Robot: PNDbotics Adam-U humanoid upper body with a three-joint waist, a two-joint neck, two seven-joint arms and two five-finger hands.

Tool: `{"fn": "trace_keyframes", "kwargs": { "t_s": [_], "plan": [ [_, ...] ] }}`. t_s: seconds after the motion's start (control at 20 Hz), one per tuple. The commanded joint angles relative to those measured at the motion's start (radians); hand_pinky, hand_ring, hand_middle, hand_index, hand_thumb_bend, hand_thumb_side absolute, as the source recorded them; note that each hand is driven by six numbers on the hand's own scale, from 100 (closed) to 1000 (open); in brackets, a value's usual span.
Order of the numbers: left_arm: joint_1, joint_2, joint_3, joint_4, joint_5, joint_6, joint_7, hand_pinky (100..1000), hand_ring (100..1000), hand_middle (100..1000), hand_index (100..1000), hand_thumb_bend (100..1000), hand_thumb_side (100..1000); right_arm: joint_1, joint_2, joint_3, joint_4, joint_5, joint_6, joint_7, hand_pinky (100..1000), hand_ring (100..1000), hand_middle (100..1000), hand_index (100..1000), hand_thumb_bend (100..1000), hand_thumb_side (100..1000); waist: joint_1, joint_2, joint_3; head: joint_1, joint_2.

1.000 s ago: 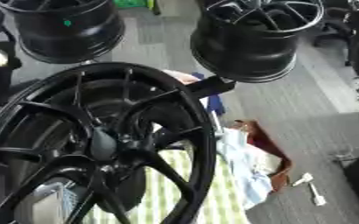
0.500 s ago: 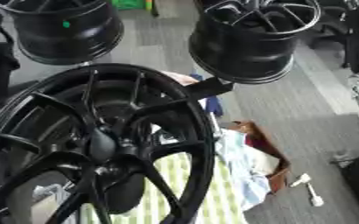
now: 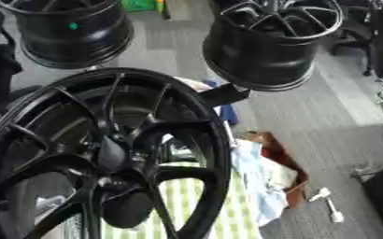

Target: Pull the pin out of the wheel hub.

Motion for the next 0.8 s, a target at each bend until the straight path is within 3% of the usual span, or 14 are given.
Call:
{"fn": "trace_keyframes", "kwargs": {
  "t_s": [0.05, 0.1, 0.15, 0.3, 0.8],
  "plan": [
    [-0.038, 0.003, 0.026, 0.072, -0.050, -0.025, 0.038, 861, 828, 741, 827, 453, 150, -0.016, -0.025, -0.010, -0.006, 0.005, -0.001, 0.003, 787, 707, 715, 790, 100, 722, 0.002, -0.016, -0.003, 0.005, -0.009],
    [-0.040, 0.001, 0.028, 0.085, -0.069, -0.019, 0.052, 894, 893, 811, 900, 511, 283, -0.016, -0.025, -0.010, -0.006, 0.006, -0.001, 0.003, 787, 707, 715, 790, 100, 723, 0.002, -0.016, -0.003, 0.005, -0.008],
    [-0.041, 0.000, 0.032, 0.095, -0.089, -0.011, 0.067, 898, 911, 837, 915, 540, 351, -0.015, -0.025, -0.011, -0.007, 0.005, -0.001, 0.003, 786, 707, 715, 790, 100, 723, 0.002, -0.015, -0.004, 0.005, -0.007],
    [-0.041, -0.003, 0.043, 0.115, -0.126, 0.013, 0.109, 894, 925, 873, 934, 553, 457, -0.014, -0.024, -0.012, -0.007, 0.004, -0.002, 0.002, 786, 707, 715, 790, 100, 724, 0.003, -0.016, -0.006, 0.005, -0.006],
    [-0.022, 0.001, 0.053, 0.096, -0.061, 0.014, 0.140, 851, 859, 779, 868, 506, 442, -0.014, -0.024, -0.015, -0.005, 0.004, -0.003, 0.000, 786, 707, 715, 790, 100, 724, 0.003, -0.018, -0.004, 0.003, -0.004]
  ]
}}
